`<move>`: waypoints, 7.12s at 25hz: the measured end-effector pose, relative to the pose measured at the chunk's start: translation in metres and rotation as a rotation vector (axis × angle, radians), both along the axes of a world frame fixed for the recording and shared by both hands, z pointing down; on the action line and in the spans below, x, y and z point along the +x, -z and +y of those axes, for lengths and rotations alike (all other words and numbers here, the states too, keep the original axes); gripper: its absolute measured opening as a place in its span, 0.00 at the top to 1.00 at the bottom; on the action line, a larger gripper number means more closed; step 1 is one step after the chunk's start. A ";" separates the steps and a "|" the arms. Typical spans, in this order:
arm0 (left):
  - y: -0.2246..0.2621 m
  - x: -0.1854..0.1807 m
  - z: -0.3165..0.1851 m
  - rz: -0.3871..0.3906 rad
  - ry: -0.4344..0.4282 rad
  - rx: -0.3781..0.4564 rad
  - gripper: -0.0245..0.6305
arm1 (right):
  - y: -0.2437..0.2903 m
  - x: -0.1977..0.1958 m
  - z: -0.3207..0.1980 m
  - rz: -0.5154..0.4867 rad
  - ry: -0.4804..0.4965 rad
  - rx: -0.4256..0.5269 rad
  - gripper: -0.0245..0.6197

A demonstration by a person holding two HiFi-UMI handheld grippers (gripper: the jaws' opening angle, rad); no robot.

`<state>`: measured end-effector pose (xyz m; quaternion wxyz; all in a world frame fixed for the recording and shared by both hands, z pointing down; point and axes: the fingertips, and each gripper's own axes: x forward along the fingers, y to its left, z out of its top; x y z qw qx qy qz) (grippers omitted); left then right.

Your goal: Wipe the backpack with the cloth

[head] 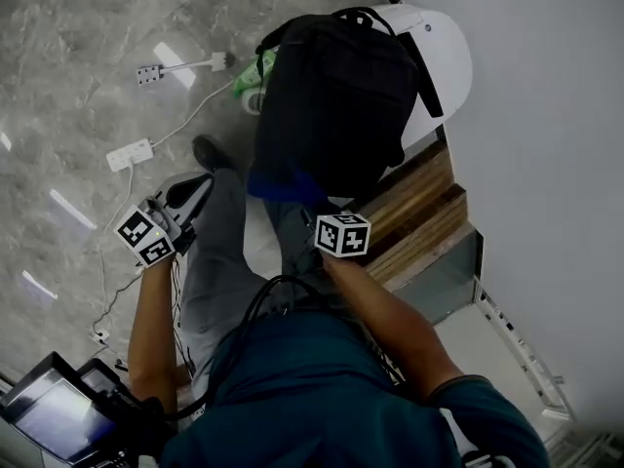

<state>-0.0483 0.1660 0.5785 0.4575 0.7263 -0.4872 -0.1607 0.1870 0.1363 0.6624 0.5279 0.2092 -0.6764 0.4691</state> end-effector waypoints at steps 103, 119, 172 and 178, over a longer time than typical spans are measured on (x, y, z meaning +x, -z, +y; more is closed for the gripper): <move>0.185 0.033 -0.066 -0.063 -0.361 0.053 0.96 | -0.038 0.061 0.020 -0.066 0.788 0.033 0.91; 0.184 0.017 -0.041 -0.092 -0.381 0.037 0.96 | -0.055 0.173 -0.071 0.302 0.135 -0.085 0.91; 0.512 0.213 0.230 -0.325 -0.464 0.807 0.96 | 0.638 0.227 0.271 -0.711 -0.405 1.548 0.91; 0.558 0.218 0.389 -0.364 -0.441 0.823 0.96 | 0.677 0.225 0.422 -0.759 -0.392 1.535 0.91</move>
